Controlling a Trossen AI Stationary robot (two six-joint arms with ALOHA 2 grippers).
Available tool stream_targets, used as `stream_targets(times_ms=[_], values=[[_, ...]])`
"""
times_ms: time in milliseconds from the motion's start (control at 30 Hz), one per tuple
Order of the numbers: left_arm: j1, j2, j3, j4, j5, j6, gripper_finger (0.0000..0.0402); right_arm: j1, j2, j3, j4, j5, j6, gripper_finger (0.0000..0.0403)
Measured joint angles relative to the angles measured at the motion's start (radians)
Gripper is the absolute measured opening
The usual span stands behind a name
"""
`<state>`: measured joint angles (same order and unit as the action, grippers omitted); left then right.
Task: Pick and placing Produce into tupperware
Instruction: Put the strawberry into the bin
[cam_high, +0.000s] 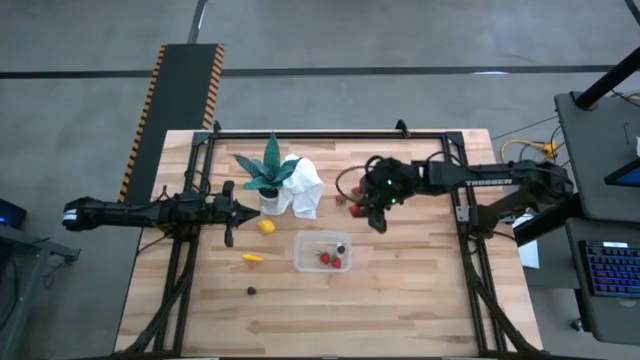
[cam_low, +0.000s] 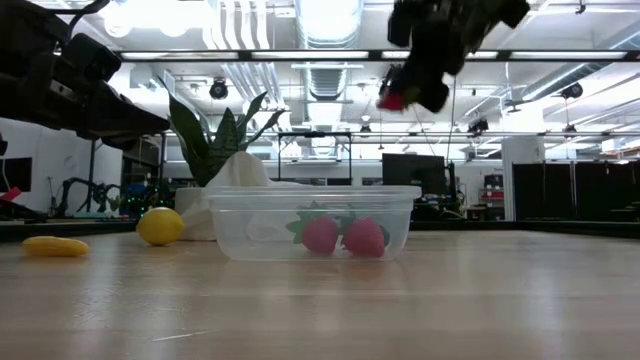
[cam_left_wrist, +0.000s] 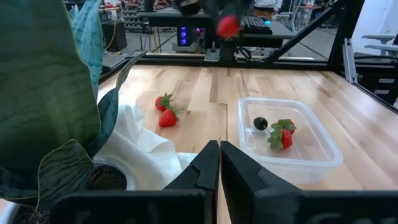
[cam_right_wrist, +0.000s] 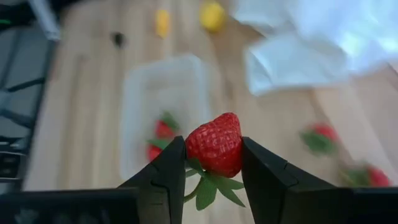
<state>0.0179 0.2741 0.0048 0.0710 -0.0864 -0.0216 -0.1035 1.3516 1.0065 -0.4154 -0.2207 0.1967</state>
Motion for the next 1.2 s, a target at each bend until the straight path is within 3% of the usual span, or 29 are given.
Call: stream_targets(times_ms=[400, 833, 1200], values=[[0.000, -0.002, 0.000, 0.006, 0.000, 0.000, 0.0000, 0.161, 0.174, 0.000, 0.191, 0.044, 0.013, 0.0116], [0.000, -0.002, 0.000, 0.004, 0.000, 0.000, 0.0000, 0.162, 0.363, 0.003, 0.253, 0.037, 0.012, 0.0118], [0.000, 0.000, 0.000, 0.001, 0.000, 0.000, 0.0000, 0.164, 0.384, 0.037, 0.240, 0.009, 0.001, 0.0122]])
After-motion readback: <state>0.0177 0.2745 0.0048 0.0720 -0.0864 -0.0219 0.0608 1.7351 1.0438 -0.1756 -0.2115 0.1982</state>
